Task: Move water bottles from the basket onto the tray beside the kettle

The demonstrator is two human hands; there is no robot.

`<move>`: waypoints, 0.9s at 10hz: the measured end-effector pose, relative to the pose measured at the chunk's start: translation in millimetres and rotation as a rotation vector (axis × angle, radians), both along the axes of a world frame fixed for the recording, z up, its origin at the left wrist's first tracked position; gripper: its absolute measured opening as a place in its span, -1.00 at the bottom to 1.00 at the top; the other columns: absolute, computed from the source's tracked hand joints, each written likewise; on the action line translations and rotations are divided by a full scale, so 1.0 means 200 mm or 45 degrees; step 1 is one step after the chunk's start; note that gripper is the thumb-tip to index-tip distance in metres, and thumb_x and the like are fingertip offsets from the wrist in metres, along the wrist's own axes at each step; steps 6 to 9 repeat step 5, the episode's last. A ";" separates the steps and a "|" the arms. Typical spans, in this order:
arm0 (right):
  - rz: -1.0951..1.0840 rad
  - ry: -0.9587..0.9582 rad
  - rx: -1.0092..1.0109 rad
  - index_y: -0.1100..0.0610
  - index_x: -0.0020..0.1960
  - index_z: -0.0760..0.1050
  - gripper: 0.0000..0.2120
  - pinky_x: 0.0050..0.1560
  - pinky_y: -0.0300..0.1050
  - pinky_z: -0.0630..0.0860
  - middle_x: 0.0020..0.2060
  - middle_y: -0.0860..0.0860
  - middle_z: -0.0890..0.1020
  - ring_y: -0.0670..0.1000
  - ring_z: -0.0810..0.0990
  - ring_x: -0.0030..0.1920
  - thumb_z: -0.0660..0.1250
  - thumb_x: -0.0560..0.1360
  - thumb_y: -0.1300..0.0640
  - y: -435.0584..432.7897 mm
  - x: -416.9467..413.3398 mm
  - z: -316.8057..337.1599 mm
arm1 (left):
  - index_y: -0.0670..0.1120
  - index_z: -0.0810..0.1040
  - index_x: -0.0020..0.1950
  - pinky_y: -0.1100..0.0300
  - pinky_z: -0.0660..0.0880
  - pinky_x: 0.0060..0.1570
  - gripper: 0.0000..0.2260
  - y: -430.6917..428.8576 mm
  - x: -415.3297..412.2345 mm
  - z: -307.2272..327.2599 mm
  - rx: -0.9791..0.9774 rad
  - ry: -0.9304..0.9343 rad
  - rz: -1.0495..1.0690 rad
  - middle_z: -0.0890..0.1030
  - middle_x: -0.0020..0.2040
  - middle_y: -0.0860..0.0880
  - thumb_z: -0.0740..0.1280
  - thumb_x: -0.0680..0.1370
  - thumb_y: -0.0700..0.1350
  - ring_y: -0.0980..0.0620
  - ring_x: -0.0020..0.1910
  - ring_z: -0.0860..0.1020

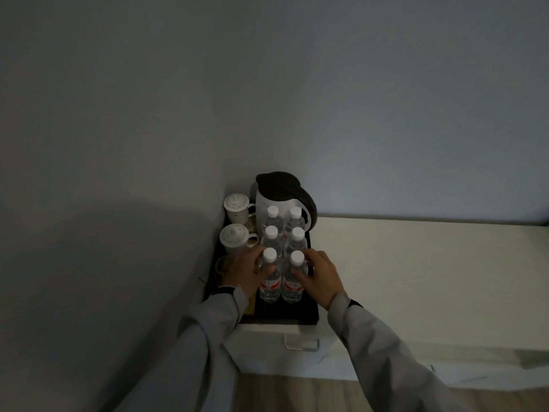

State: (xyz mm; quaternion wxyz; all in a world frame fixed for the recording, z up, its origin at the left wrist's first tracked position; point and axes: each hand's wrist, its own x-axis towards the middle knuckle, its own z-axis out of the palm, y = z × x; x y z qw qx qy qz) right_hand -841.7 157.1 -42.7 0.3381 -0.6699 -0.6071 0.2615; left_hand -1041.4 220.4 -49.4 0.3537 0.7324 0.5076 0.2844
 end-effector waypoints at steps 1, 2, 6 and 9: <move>0.011 -0.016 0.012 0.02 0.22 0.49 -0.67 0.04 -0.13 0.45 0.05 0.09 0.57 0.10 0.55 0.08 0.41 0.49 -0.02 0.00 0.00 0.00 | -0.09 0.54 0.23 -0.15 0.52 0.18 -0.65 0.00 0.00 0.00 -0.001 0.027 -0.015 0.59 0.18 -0.11 0.49 0.48 -0.07 -0.11 0.17 0.55; 0.008 -0.016 0.005 0.02 0.22 0.49 -0.66 0.04 -0.10 0.48 0.04 0.09 0.56 0.10 0.56 0.07 0.41 0.49 -0.04 0.00 0.00 0.02 | -0.04 0.53 0.24 -0.13 0.51 0.18 -0.63 0.00 -0.01 0.02 -0.014 0.090 -0.015 0.58 0.18 -0.10 0.48 0.48 -0.02 -0.10 0.17 0.55; 0.030 -0.075 0.066 0.01 0.31 0.42 -0.52 0.07 -0.07 0.52 0.10 0.08 0.52 0.10 0.56 0.11 0.42 0.46 -0.13 0.01 0.07 0.15 | 0.04 0.48 0.32 0.09 0.43 0.18 -0.61 0.04 -0.01 0.17 0.064 0.106 0.079 0.52 0.25 -0.04 0.38 0.53 0.12 -0.07 0.23 0.51; 0.030 -0.075 0.066 0.01 0.31 0.42 -0.52 0.07 -0.07 0.52 0.10 0.08 0.52 0.10 0.56 0.11 0.42 0.46 -0.13 0.01 0.07 0.15 | 0.04 0.48 0.32 0.09 0.43 0.18 -0.61 0.04 -0.01 0.17 0.064 0.106 0.079 0.52 0.25 -0.04 0.38 0.53 0.12 -0.07 0.23 0.51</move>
